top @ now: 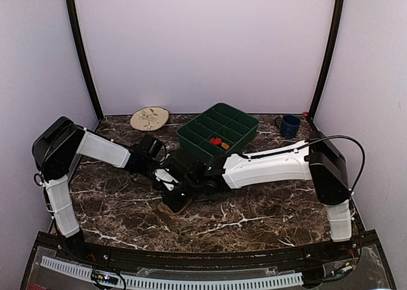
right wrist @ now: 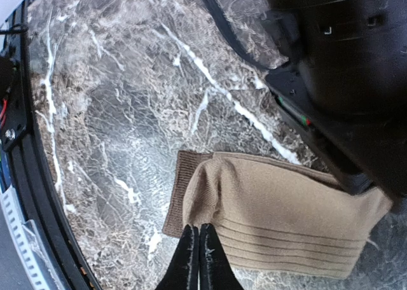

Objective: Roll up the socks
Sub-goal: Fold the sock at the center of the board.

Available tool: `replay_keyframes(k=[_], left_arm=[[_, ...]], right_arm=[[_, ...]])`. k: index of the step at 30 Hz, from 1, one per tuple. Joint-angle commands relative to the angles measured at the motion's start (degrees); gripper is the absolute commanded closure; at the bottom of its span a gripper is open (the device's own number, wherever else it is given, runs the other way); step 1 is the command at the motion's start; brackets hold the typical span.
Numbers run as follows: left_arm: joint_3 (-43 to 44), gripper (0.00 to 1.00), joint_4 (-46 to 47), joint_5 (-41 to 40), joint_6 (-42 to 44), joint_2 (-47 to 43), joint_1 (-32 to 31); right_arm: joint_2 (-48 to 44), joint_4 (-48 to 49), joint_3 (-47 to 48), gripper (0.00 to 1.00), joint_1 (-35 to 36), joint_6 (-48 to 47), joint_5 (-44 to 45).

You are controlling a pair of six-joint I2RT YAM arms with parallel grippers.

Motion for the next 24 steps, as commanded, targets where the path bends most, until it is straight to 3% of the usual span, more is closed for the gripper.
replay_keyframes(k=[1, 24], left_arm=[[-1.31, 0.97, -5.30, -1.48, 0.90, -1.63, 0.30], [-0.42, 0.96, -5.74, -2.00, 0.57, -1.15, 0.30]], right_arm=[[2.82, 2.60, -0.23, 1.00, 0.30, 0.20, -0.95], [6.56, 5.39, -2.28, 1.00, 1.08, 1.15, -8.62]])
